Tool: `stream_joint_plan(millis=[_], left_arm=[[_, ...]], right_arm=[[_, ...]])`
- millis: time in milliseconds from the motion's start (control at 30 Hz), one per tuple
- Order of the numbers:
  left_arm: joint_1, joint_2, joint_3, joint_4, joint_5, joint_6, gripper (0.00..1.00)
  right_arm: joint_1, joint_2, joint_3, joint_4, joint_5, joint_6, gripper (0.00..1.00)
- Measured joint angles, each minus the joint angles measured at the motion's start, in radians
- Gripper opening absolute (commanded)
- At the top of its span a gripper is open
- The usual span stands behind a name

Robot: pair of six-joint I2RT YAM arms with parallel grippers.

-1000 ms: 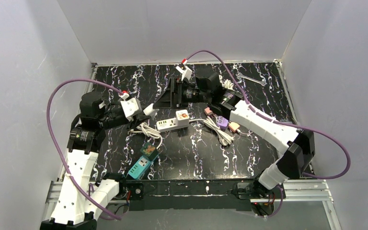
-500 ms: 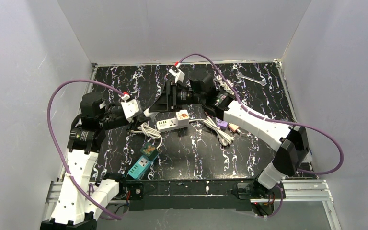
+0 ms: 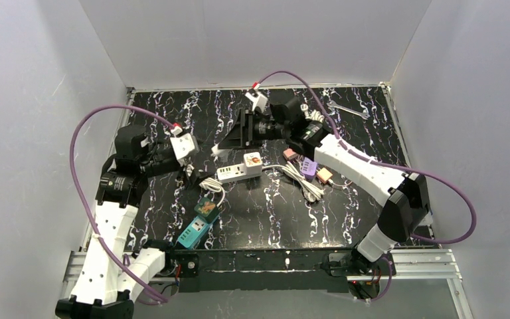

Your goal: Insert the plug

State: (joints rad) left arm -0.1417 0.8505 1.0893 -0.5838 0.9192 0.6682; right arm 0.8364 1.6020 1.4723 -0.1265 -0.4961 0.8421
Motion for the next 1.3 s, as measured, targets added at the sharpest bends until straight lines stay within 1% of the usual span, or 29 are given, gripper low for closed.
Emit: stream_joint_plan(millis=[167, 233, 300, 367, 467, 633, 767, 833, 900, 967, 1067, 1133, 1300], left_arm=[[-0.015, 0.077, 0.027, -0.004, -0.043, -0.053, 0.98], [-0.049, 0.142, 0.067, -0.017, -0.099, -0.072, 0.98], [-0.124, 0.216, 0.117, -0.039, -0.179, -0.084, 0.98], [-0.222, 0.307, 0.188, -0.066, -0.262, -0.106, 0.98], [-0.325, 0.445, 0.306, -0.099, -0.343, -0.163, 0.98], [-0.474, 0.724, 0.549, -0.135, -0.467, -0.237, 0.98], [-0.603, 0.952, 0.715, -0.143, -0.510, -0.286, 0.98], [-0.655, 1.051, 0.767, -0.143, -0.516, -0.302, 0.95], [-0.706, 1.145, 0.802, -0.145, -0.516, -0.306, 0.90], [-0.743, 1.215, 0.806, -0.147, -0.513, -0.292, 0.84], [-0.773, 1.271, 0.768, -0.137, -0.518, -0.229, 0.82], [-0.773, 1.268, 0.706, -0.119, -0.534, -0.173, 0.81], [-0.756, 1.236, 0.529, -0.016, -0.601, -0.021, 0.81]], right_arm=[[-0.137, -0.040, -0.016, -0.128, 0.059, -0.101, 0.20], [-0.208, -0.075, -0.023, -0.190, 0.100, -0.154, 0.18], [-0.283, -0.116, -0.031, -0.255, 0.156, -0.208, 0.18], [-0.353, -0.153, -0.042, -0.301, 0.211, -0.249, 0.21], [-0.455, -0.223, -0.076, -0.376, 0.304, -0.303, 0.20], [-0.527, -0.326, -0.101, -0.503, 0.454, -0.364, 0.20], [-0.552, -0.426, -0.142, -0.569, 0.574, -0.390, 0.20], [-0.557, -0.470, -0.158, -0.603, 0.628, -0.401, 0.20], [-0.560, -0.501, -0.160, -0.641, 0.678, -0.409, 0.20], [-0.561, -0.518, -0.159, -0.663, 0.715, -0.418, 0.20], [-0.562, -0.527, -0.158, -0.703, 0.761, -0.430, 0.20], [-0.561, -0.526, -0.153, -0.721, 0.778, -0.433, 0.20], [-0.562, -0.527, -0.140, -0.740, 0.784, -0.435, 0.19]])
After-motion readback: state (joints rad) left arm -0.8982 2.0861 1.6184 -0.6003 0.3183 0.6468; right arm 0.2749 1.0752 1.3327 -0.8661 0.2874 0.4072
